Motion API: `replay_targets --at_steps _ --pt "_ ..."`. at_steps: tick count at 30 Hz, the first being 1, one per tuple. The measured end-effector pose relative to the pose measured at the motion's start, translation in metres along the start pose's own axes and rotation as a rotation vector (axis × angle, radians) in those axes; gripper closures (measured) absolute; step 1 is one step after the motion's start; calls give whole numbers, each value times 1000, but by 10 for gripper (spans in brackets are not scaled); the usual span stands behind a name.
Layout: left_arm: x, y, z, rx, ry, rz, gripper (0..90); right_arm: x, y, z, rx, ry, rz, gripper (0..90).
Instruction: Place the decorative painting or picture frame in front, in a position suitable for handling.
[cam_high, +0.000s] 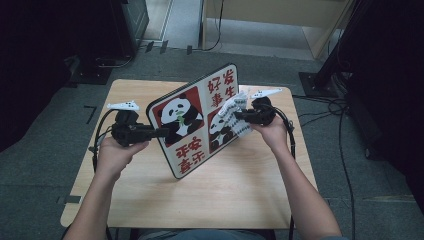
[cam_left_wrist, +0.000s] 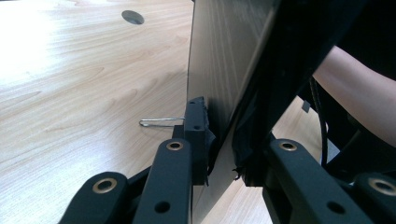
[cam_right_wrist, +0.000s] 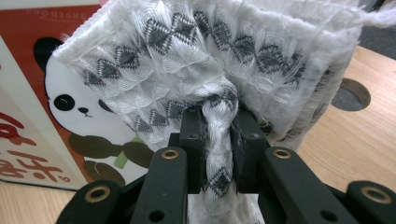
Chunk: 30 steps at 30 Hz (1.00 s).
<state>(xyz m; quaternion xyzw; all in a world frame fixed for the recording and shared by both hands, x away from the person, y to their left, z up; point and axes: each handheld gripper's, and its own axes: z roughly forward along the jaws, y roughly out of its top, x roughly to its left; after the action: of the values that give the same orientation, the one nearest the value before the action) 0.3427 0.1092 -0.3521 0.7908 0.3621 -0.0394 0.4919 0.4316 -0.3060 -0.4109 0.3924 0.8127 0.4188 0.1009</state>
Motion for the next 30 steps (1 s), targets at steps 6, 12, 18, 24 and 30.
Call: replay_targets --at_steps 6,12,18,24,30 --pt "0 0 0 0 1 -1 776 -1 -4 2 13 10 12 787" --pt "0 0 -1 4 2 2 778 -1 -11 4 12 15 20 790" --pt "2 0 -1 3 -10 -4 775 -4 -17 6 32 20 42 791" --pt "2 1 -1 7 -9 1 775 -4 -23 8 41 17 53 792" --pt "2 1 -2 11 -10 6 776 -3 -30 12 67 9 50 795"
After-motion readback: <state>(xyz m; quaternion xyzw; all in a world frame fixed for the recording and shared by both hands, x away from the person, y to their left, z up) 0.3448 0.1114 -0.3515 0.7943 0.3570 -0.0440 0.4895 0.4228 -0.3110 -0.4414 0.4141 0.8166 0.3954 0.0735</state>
